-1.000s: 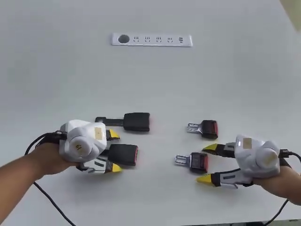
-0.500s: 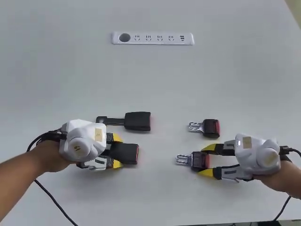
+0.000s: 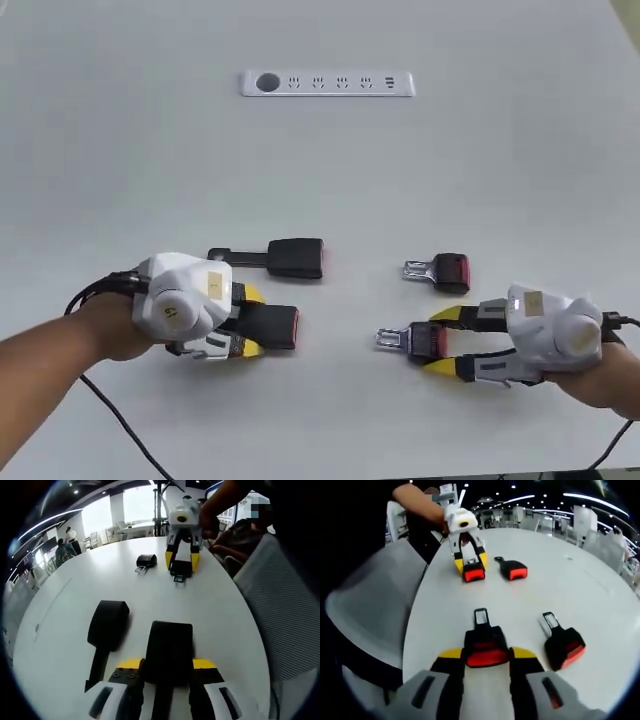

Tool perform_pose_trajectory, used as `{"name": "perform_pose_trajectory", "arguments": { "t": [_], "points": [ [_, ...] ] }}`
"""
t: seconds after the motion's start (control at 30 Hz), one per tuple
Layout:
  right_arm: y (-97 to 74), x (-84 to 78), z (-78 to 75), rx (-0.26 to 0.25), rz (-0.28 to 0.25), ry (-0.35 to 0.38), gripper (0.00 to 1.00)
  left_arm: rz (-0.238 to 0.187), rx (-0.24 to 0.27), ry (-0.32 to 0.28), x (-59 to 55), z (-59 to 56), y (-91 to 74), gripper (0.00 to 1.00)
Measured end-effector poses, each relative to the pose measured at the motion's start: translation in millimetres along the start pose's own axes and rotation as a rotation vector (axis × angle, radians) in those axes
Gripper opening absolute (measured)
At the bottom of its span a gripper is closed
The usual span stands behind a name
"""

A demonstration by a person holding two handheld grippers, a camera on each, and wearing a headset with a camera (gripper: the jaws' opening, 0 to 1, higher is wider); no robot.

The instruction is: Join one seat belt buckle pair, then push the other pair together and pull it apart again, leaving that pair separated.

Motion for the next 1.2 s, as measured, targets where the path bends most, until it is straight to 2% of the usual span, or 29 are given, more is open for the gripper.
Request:
{"name": "perform_pose_trajectory", "arguments": {
  "t": [0.2,0.43,0.93,1.2],
  "points": [
    [9.1,8.6,3.3,-0.012,-0.043,0.032,0.34,0.011,-0.005,-0.001,0.0,0.0,-0.3,0.36],
    [27.2,22.4,8.8,-0.016,-0.059,0.042,0.34,0.017,-0.008,-0.011,-0.8,-0.3,-0.5,0.36],
    [69.3,63.0,26.7,0.007,-0.108,0.018,0.34,0.038,-0.021,-0.004,-1.3,0.6,-2.1,0.35],
    [83.4,76.8,34.1,0.024,-0.115,-0.003,0.34,0.046,-0.023,-0.004,-1.7,0.2,-2.6,0.35]
  ]
}}
Point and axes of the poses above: the centre of the closed fingertips' face, and the gripper's own axes: y roughly forward along the fingers, z roughly to its left, x roughly out of its top, the point moved 2 cm from there along -y, roughly backward along the fingers, and after that the axes turned 12 degrees about -x, right-handed, at the moved point
